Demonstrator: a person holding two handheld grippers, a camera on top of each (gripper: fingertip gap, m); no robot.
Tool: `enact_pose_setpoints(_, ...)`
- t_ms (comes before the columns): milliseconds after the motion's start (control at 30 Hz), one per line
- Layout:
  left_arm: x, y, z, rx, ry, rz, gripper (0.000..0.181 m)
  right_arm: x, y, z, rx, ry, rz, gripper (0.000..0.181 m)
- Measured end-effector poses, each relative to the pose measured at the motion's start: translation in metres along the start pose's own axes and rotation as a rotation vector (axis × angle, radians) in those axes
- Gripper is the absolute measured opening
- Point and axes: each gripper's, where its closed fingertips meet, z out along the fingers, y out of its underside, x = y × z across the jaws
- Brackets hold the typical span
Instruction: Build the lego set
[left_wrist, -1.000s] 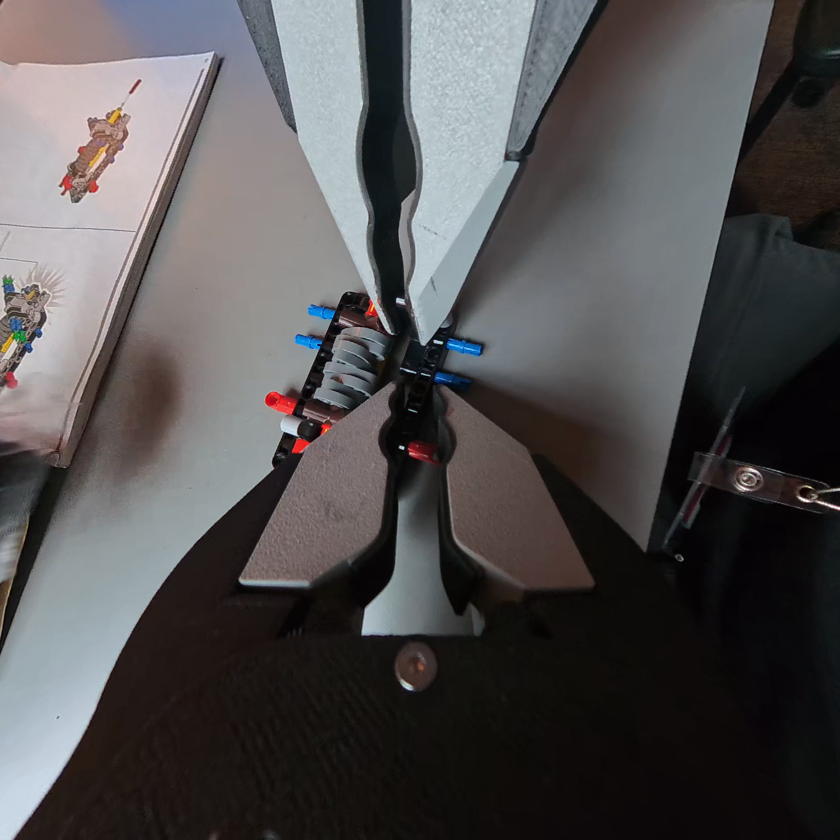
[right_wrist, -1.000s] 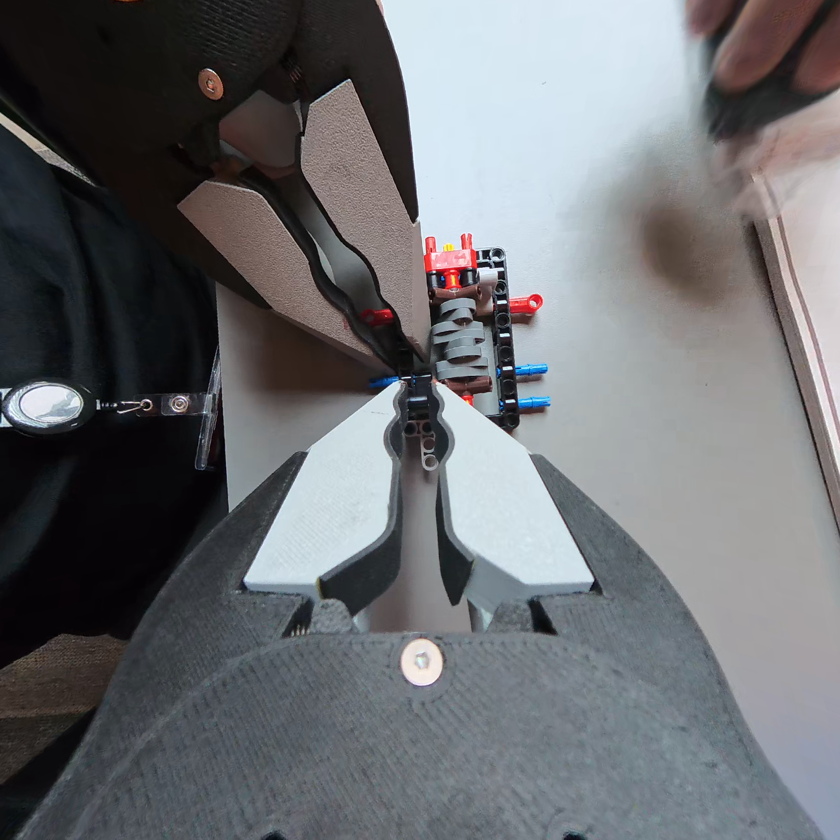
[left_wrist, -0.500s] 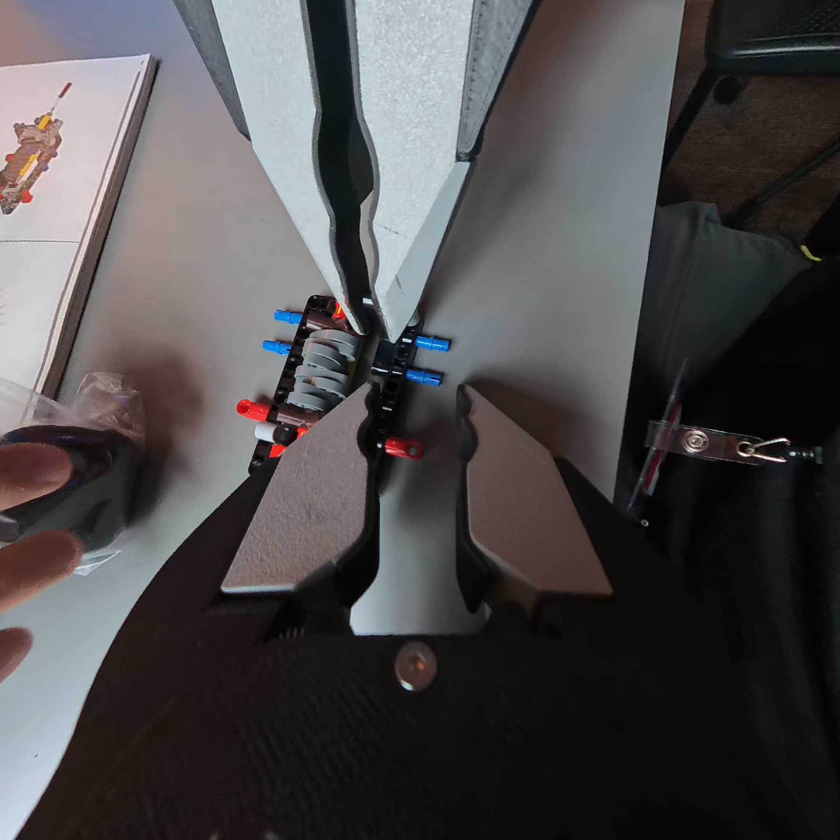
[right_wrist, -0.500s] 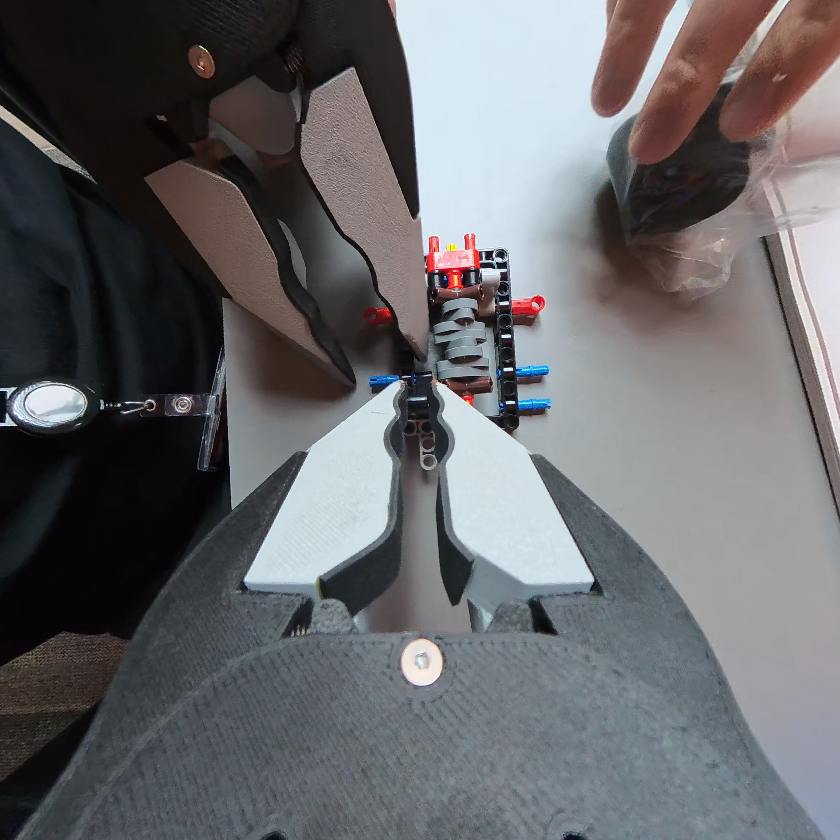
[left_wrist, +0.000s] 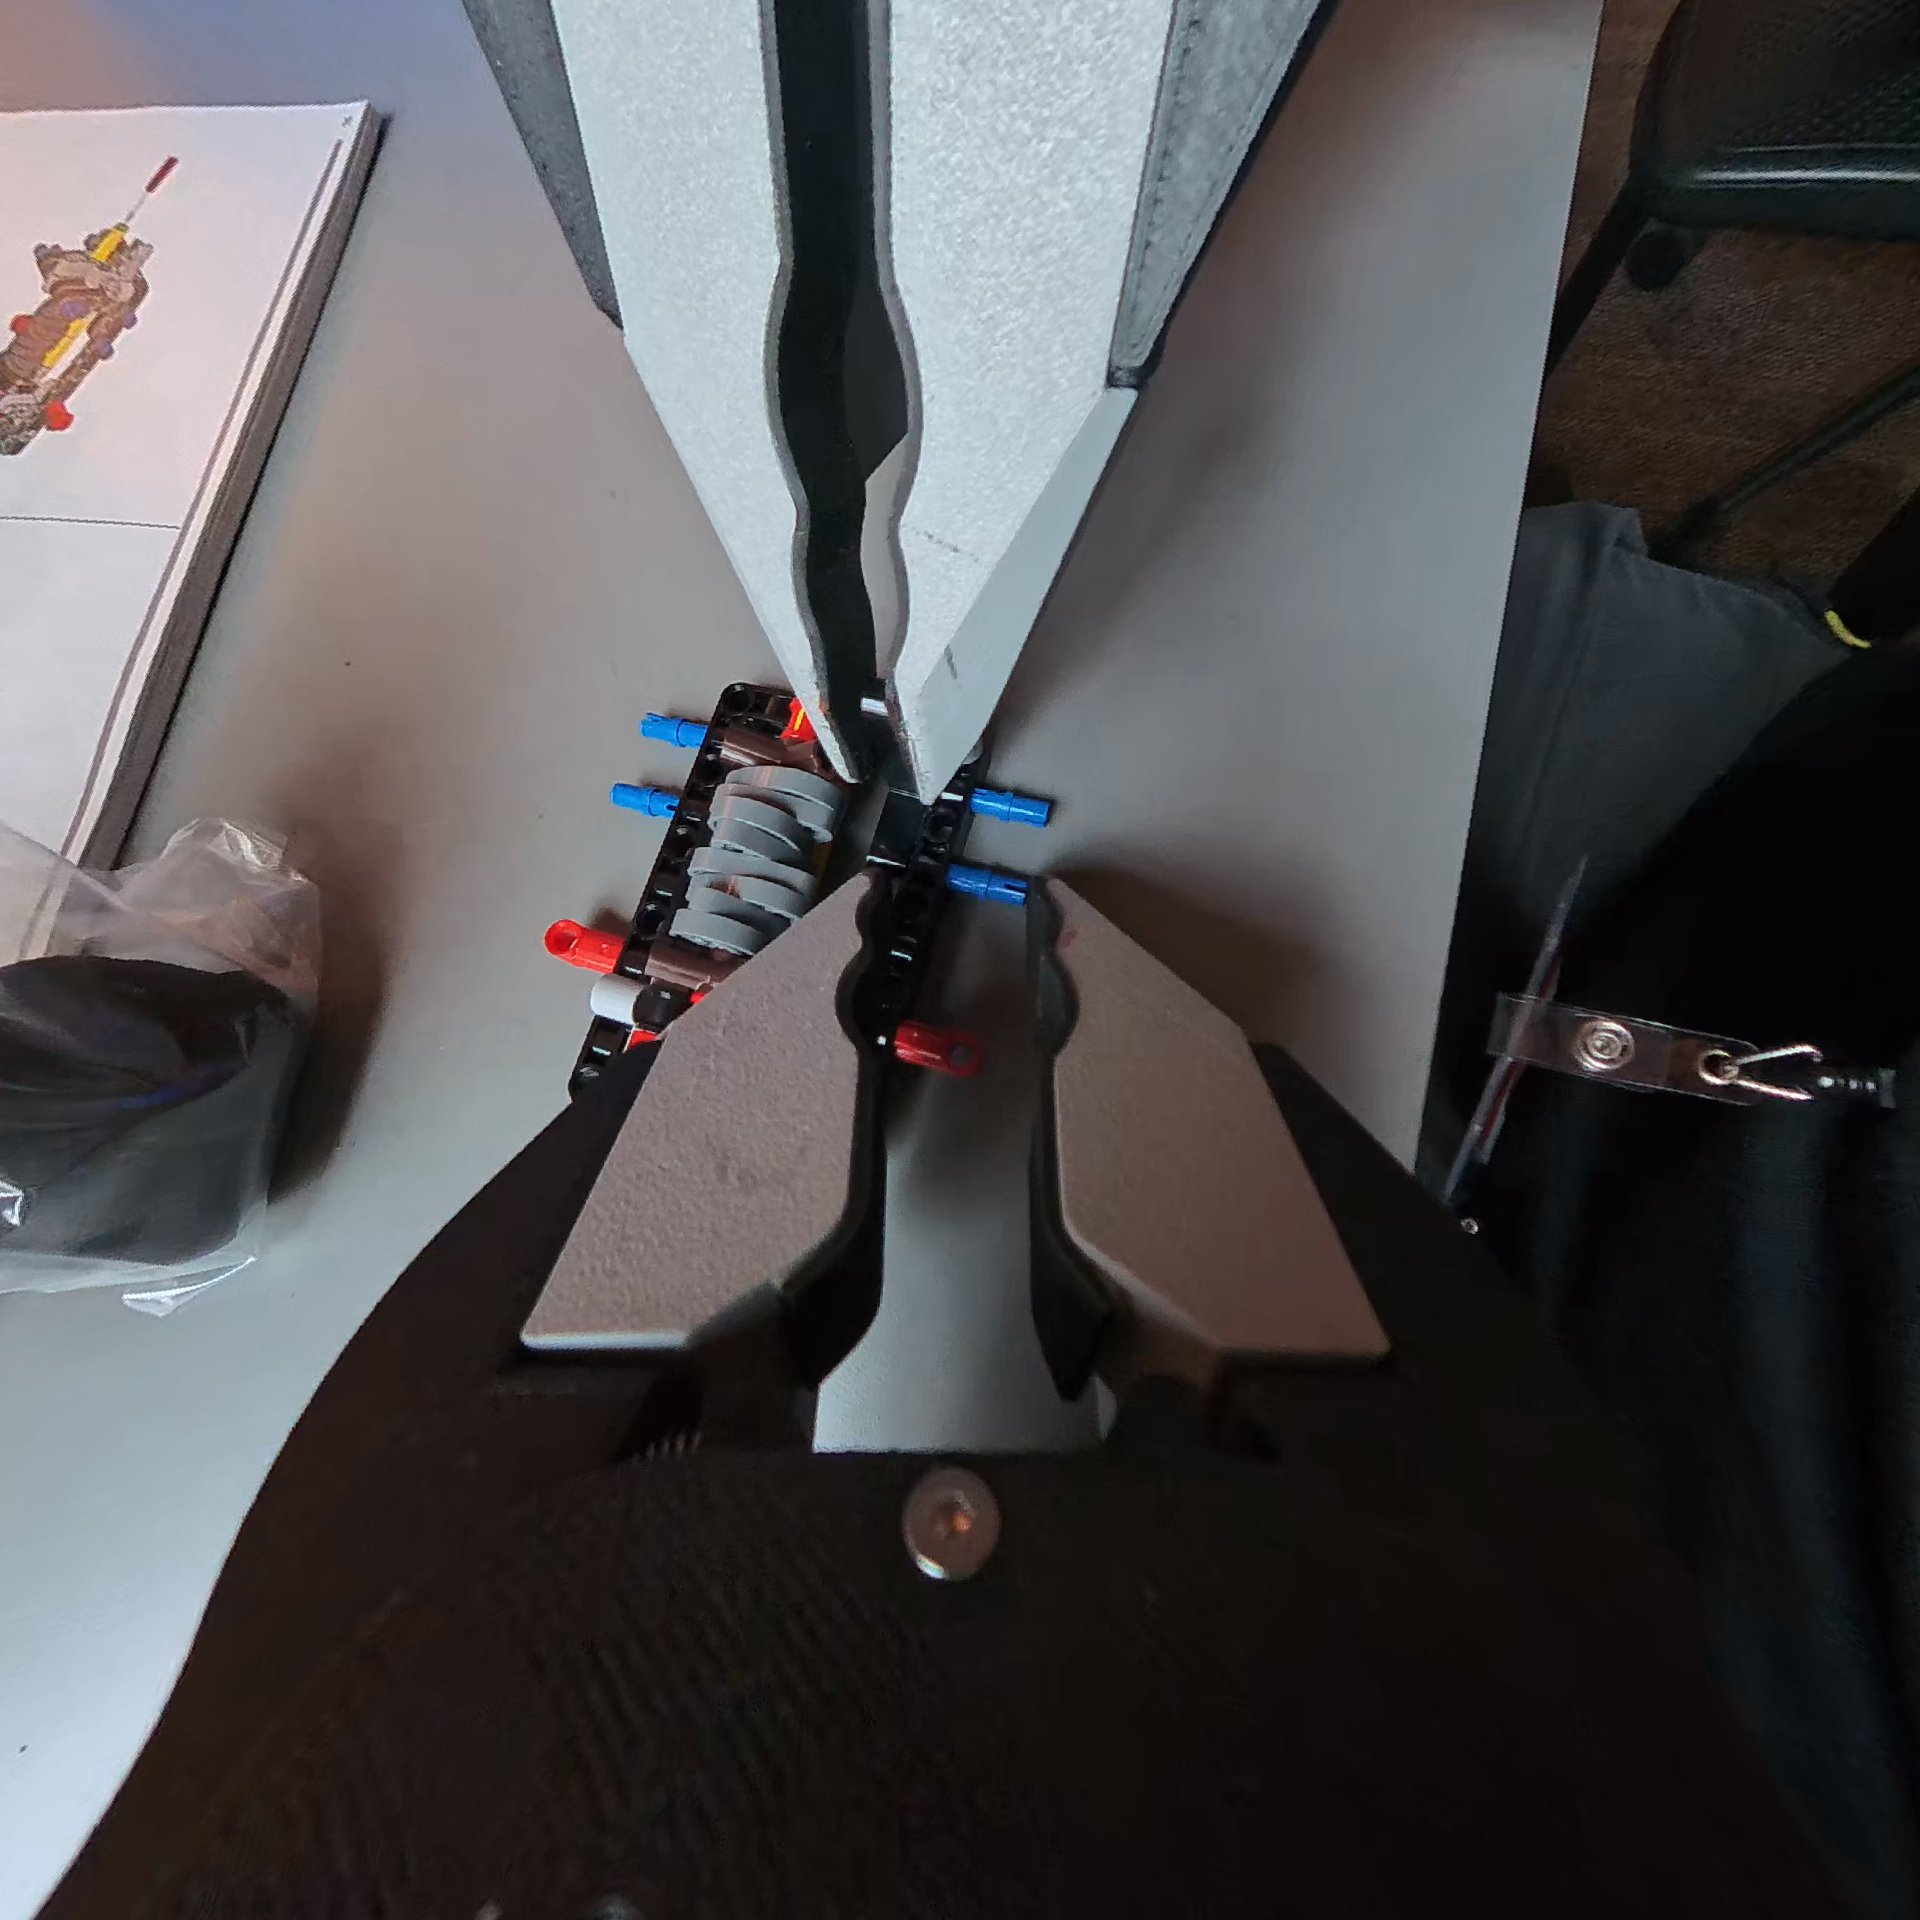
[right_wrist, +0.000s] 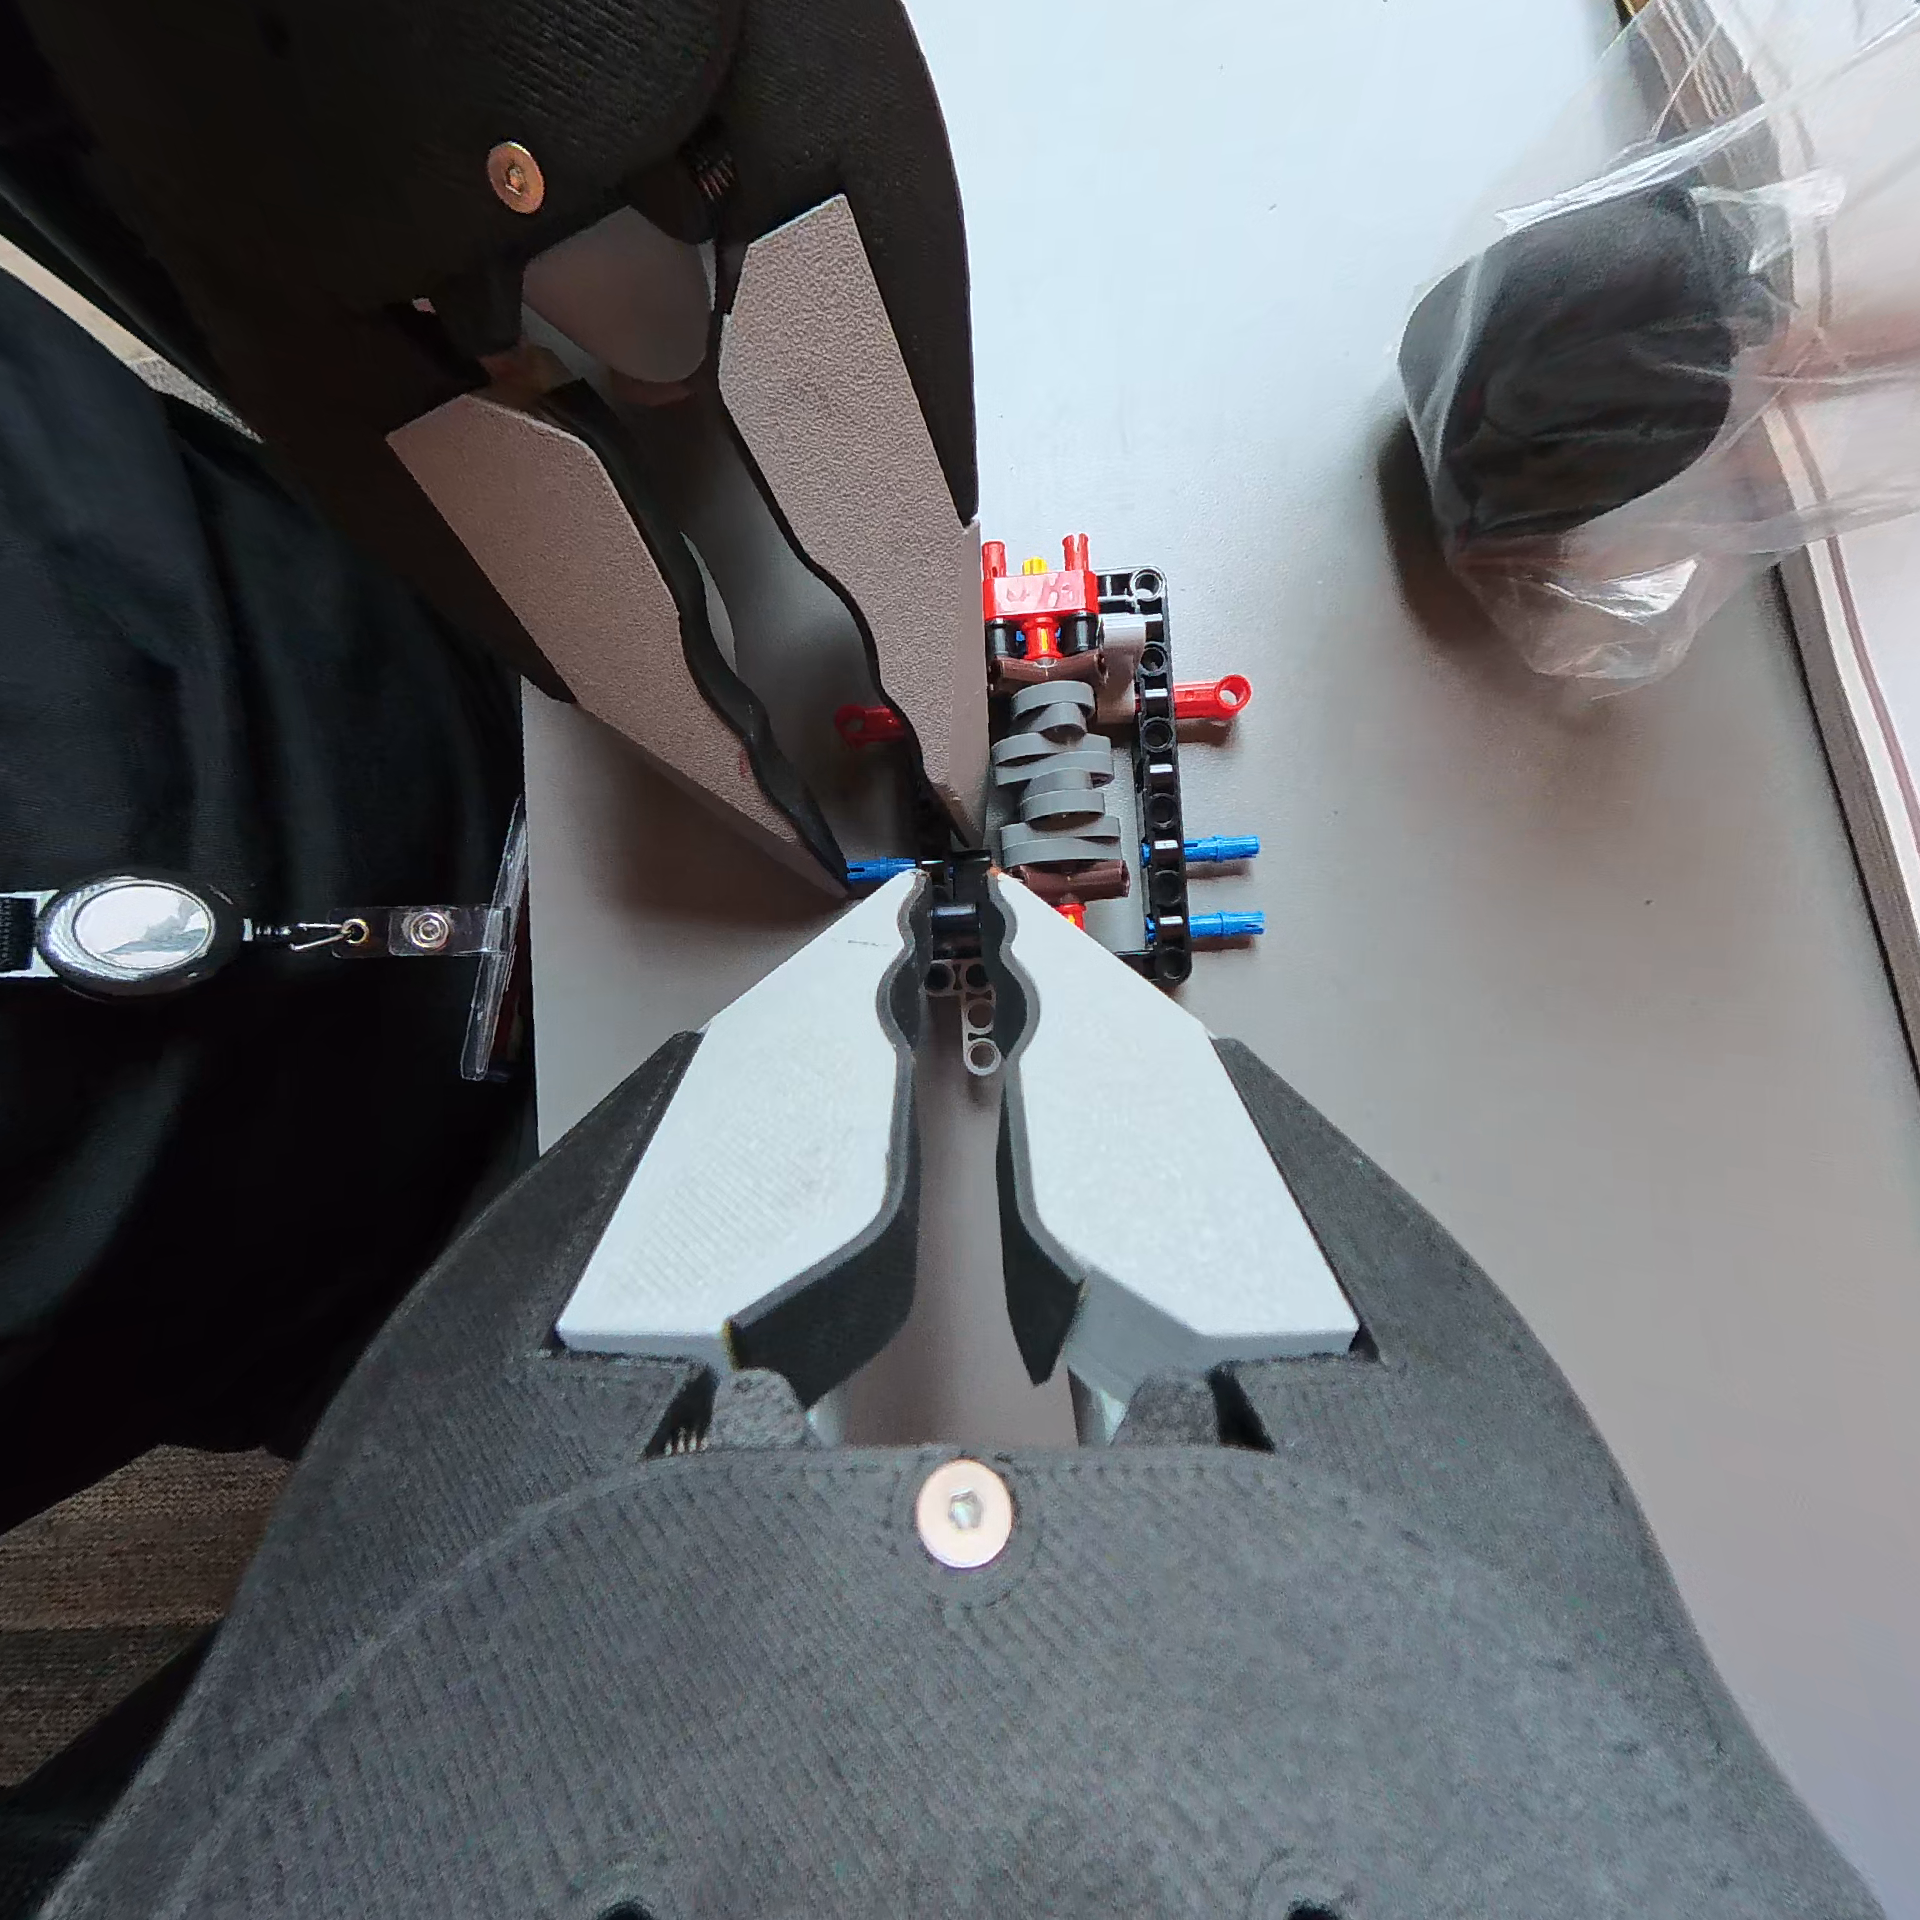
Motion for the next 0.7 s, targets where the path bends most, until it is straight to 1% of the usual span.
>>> enact_pose_setpoints(700,-0.0005,-0.0010,0.0012,0.008,0.013,-0.012,0.022,0.0002,0.0011,-0.0002,0.009,-0.008,-0.017,0.006)
